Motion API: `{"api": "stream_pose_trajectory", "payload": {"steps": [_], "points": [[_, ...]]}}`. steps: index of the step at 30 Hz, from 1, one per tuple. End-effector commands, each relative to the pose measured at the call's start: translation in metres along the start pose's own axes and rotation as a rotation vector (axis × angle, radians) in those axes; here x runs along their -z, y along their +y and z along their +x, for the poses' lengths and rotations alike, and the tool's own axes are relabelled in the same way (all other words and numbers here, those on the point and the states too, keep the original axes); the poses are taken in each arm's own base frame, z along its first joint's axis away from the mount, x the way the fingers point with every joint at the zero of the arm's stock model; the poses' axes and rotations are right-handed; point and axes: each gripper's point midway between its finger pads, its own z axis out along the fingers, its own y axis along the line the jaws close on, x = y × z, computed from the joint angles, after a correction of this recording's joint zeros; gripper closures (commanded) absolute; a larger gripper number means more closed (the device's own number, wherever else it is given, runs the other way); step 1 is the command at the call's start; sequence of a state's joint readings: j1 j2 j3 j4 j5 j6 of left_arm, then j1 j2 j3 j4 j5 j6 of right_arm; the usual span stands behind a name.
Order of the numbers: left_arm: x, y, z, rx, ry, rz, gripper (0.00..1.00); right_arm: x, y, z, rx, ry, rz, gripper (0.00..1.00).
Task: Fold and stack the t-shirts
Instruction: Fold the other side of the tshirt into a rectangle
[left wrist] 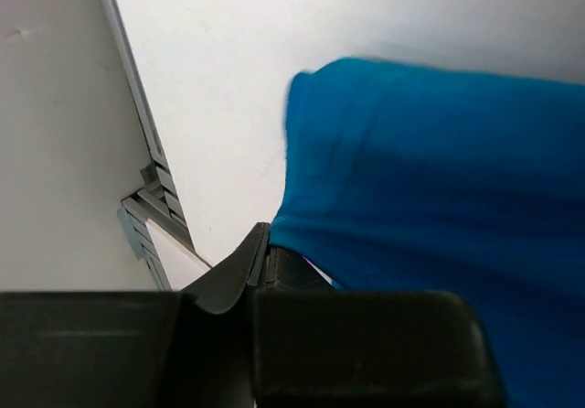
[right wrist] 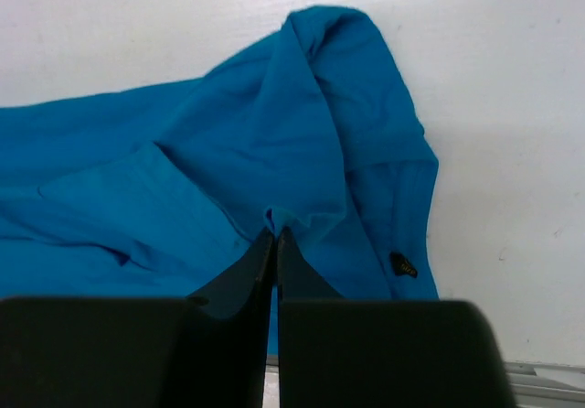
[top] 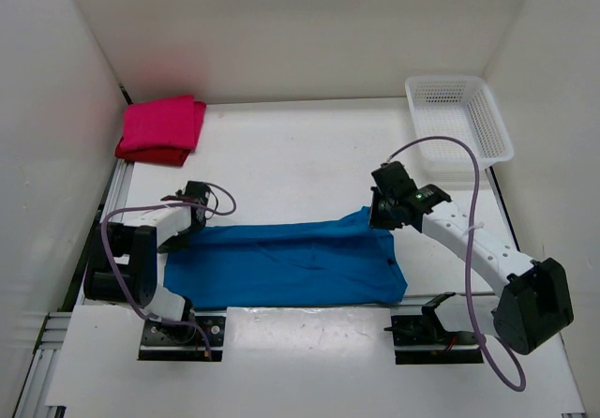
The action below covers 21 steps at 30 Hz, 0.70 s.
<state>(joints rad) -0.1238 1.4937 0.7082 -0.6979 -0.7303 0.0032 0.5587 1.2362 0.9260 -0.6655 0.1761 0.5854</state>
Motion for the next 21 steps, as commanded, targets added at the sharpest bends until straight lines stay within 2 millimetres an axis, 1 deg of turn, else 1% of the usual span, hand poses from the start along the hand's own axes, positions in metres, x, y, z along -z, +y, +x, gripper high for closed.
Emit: {"api": "stream_pose_trajectory", "payload": {"steps": [1, 2, 4, 6, 9, 10, 11, 12, 13, 14, 16, 17, 18, 19, 20, 21], "points": [[0.003, 0.005, 0.009, 0.002, -0.015, -0.031, 0.90, 0.001, -0.001, 0.013, -0.024, 0.024, -0.010, 0.99], [0.003, 0.002, 0.011, -0.012, -0.016, -0.029, 0.90, 0.001, 0.003, 0.013, -0.016, 0.019, -0.020, 0.99], [0.002, -0.002, 0.015, -0.027, -0.013, -0.019, 0.90, -0.003, -0.001, 0.024, -0.005, 0.043, -0.009, 0.99], [0.002, -0.004, 0.017, -0.041, -0.013, -0.018, 0.90, -0.004, -0.002, 0.027, -0.013, 0.051, -0.003, 0.99], [0.003, -0.004, 0.019, -0.047, -0.007, -0.018, 0.90, -0.008, -0.007, 0.032, -0.020, 0.060, 0.015, 0.99], [0.002, -0.005, 0.022, -0.053, 0.000, -0.018, 0.89, -0.009, -0.009, 0.036, -0.018, 0.069, 0.022, 0.99], [0.002, -0.004, 0.026, -0.060, 0.007, -0.018, 0.88, -0.007, -0.009, 0.035, -0.020, 0.062, 0.016, 0.99], [0.002, -0.004, 0.026, -0.060, 0.007, -0.018, 0.87, -0.009, -0.010, 0.039, -0.019, 0.075, 0.015, 0.99], [0.001, -0.005, 0.029, -0.066, 0.014, -0.018, 0.82, -0.010, -0.009, 0.046, -0.018, 0.098, 0.005, 0.97], [0.001, -0.005, 0.031, -0.072, 0.020, -0.019, 0.77, -0.010, -0.007, 0.045, -0.019, 0.096, -0.008, 0.94], [0.001, -0.004, 0.037, -0.082, 0.032, -0.019, 0.65, -0.014, -0.011, 0.058, -0.017, 0.133, -0.004, 0.90], [0.002, -0.004, 0.039, -0.090, 0.040, -0.019, 0.53, -0.012, -0.010, 0.062, -0.010, 0.139, -0.016, 0.89], [0.004, -0.002, 0.047, -0.117, 0.070, -0.020, 0.47, -0.010, -0.008, 0.066, -0.011, 0.149, -0.035, 0.85], [0.004, -0.001, 0.051, -0.129, 0.082, -0.020, 0.44, -0.010, -0.009, 0.069, -0.012, 0.155, -0.043, 0.83], [0.007, 0.002, 0.047, -0.128, 0.081, -0.020, 0.41, -0.008, -0.011, 0.075, -0.012, 0.158, -0.052, 0.81], [0.010, 0.004, 0.046, -0.132, 0.086, -0.020, 0.35, -0.007, -0.013, 0.077, -0.012, 0.154, -0.055, 0.79]]}}
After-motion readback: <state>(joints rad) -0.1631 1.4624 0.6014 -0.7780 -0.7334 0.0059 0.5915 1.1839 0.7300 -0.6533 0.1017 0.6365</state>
